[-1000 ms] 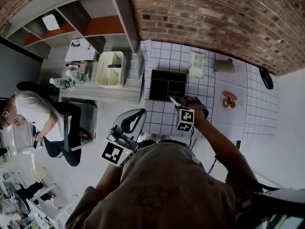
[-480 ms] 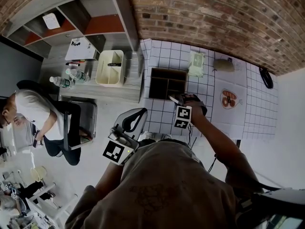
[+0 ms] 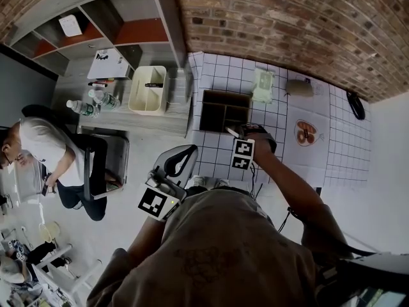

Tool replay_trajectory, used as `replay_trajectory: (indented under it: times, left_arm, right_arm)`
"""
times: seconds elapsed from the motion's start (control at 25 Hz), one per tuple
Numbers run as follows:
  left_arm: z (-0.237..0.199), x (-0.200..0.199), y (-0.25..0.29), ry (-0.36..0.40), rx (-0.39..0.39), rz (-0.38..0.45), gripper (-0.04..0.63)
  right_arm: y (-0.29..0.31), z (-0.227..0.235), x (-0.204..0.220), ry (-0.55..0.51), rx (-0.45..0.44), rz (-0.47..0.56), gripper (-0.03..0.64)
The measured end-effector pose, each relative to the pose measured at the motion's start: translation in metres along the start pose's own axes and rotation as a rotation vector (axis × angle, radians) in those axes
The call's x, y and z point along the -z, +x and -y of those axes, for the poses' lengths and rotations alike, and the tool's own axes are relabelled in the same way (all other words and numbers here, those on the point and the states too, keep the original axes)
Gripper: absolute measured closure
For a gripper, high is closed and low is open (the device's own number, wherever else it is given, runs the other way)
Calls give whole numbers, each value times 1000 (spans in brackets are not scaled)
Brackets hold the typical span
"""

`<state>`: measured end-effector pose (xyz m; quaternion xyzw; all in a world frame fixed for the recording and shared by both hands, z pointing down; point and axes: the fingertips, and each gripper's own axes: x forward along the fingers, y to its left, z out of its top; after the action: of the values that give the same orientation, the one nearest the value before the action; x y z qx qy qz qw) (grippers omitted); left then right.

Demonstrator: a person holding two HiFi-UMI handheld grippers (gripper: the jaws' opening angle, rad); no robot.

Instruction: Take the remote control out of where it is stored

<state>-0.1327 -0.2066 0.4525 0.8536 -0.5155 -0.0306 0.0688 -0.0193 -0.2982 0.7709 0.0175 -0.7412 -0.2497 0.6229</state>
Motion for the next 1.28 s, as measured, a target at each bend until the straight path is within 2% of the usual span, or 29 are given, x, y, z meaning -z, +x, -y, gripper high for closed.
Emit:
replay_trajectory:
  times: [0.12,0.52,1.28]
  left_arm:
    - [-1,0,-4,5,0,21,591]
    - [-2,0,-11,4,-6,-4,591]
    - [4,-7,-7,38,56,10,591]
  right_arm:
    - [0,0,-1,2,3,-6,531]
    - [-7,2,-2,16,27,-17,532]
    - [-69,24,1,147,120,47,532]
